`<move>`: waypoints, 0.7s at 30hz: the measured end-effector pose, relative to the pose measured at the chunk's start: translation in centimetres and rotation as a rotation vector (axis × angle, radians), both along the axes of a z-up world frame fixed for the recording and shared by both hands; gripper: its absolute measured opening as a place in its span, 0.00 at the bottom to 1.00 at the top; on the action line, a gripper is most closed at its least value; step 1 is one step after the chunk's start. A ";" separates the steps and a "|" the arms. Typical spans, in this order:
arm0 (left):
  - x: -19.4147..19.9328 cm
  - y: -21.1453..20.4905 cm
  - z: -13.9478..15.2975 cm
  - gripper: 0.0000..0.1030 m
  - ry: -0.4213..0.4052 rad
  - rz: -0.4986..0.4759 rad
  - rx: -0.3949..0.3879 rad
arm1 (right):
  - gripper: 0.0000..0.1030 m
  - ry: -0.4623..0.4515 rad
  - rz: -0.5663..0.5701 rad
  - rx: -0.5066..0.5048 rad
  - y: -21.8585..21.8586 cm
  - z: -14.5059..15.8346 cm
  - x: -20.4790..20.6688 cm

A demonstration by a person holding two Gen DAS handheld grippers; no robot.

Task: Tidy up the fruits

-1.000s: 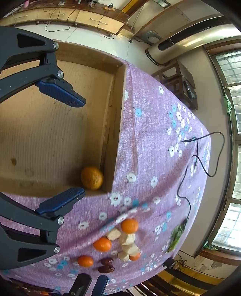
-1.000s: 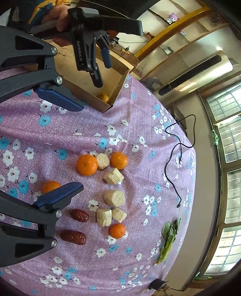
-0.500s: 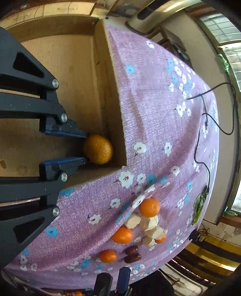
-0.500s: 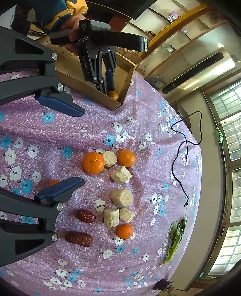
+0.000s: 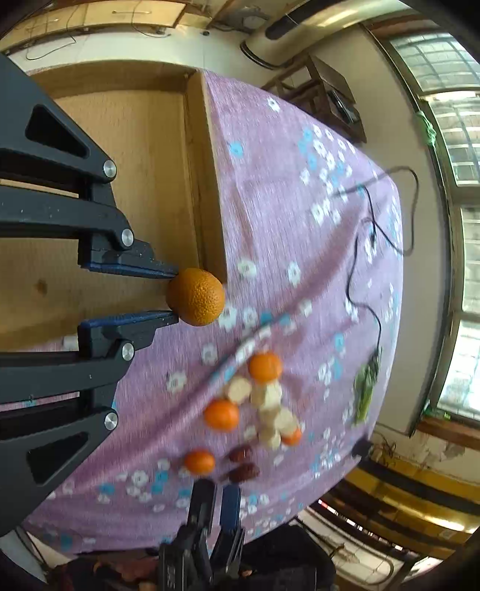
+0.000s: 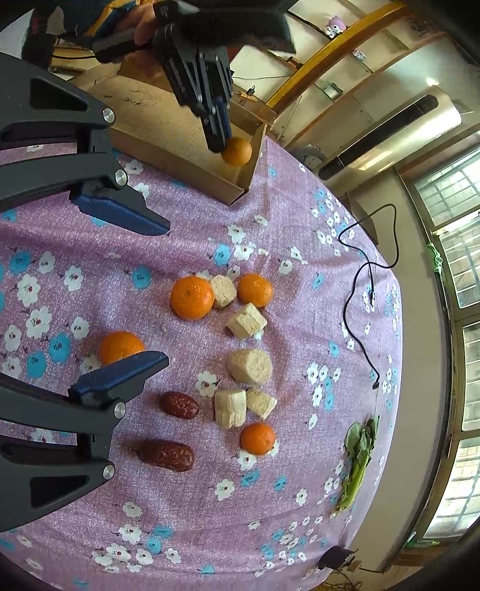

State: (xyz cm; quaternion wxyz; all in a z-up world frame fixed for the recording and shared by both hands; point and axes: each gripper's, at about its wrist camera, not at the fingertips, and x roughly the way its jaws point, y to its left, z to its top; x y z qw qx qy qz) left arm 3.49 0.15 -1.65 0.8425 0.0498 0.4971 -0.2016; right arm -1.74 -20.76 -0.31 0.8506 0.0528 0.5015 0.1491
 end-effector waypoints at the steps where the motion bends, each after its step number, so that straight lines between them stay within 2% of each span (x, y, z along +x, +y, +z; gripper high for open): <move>1: -0.2 -0.8 0.1 0.16 0.005 -0.012 -0.009 | 0.68 0.004 -0.009 -0.004 -0.4 -0.1 -0.1; 7: -0.9 -6.1 -2.0 0.16 0.097 -0.038 -0.068 | 0.68 0.026 -0.041 -0.052 -2.9 -0.8 -1.1; 8: -1.0 -6.7 -2.6 0.12 0.113 -0.039 -0.072 | 0.68 0.032 -0.041 -0.052 -3.2 -1.0 -1.2; 9: -1.0 -7.1 -3.1 0.09 0.128 -0.035 -0.068 | 0.68 0.037 -0.038 -0.056 -3.4 -1.2 -1.5; 14: -1.0 -7.5 -5.6 0.09 0.184 0.018 -0.012 | 0.68 0.055 -0.024 -0.048 -3.8 -2.2 -2.0; 16: -1.3 -7.1 -5.5 0.15 0.186 0.038 -0.017 | 0.68 0.057 -0.018 -0.044 -3.8 -2.4 -2.1; 18: -1.5 -6.6 -5.0 0.42 0.170 0.059 -0.030 | 0.68 0.055 -0.013 -0.044 -3.8 -2.5 -2.1; 20: -1.7 -6.3 -4.2 0.50 0.143 0.063 -0.044 | 0.68 0.057 -0.006 -0.041 -3.8 -2.6 -2.1; 21: -1.6 -6.2 -3.9 0.51 0.135 0.064 -0.045 | 0.68 0.057 -0.003 -0.040 -3.8 -2.6 -2.1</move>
